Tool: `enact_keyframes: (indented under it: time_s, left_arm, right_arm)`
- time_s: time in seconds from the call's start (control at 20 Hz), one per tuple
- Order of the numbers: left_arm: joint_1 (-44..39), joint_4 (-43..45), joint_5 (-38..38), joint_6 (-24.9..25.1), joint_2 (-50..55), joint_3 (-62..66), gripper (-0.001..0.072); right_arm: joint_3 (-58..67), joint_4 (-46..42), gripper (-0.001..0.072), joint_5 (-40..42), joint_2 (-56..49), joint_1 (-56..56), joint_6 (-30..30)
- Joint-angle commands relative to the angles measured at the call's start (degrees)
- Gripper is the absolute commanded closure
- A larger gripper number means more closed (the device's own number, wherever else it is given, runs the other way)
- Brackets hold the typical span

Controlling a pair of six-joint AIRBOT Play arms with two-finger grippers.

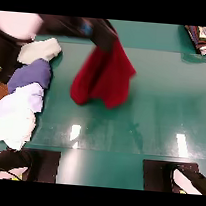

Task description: Fold the shirts.

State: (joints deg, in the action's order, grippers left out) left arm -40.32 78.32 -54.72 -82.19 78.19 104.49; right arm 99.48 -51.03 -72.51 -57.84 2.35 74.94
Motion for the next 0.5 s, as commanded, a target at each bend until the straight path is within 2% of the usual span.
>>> enact_keyframes:
  time_s: [0.0,0.1,0.2,0.35,0.45]
  left_arm:
    - [-7.08,-1.86,2.21,1.77,5.25,-1.99,0.0155]
    - [-4.61,2.19,1.31,1.46,5.44,-1.79,0.0155]
    - [1.81,4.46,-0.98,-0.9,4.55,-1.7,0.0156]
    - [16.22,3.28,-5.95,-5.7,4.5,-3.61,0.0155]
    - [24.74,-1.55,-6.25,-6.51,4.5,-9.35,0.0156]
  right_arm:
    - [0.87,-0.11,0.0696,-3.19,-0.02,-0.04,0.02]
    - [0.87,-0.11,0.0697,-3.69,0.0,-0.04,0.02]
    - [0.87,-0.09,0.0696,-3.82,0.0,-0.04,0.02]
    - [0.83,-0.09,0.0696,-4.17,-0.02,-0.04,0.02]
    - [0.79,-0.09,0.0696,-4.15,-0.02,-0.04,0.02]
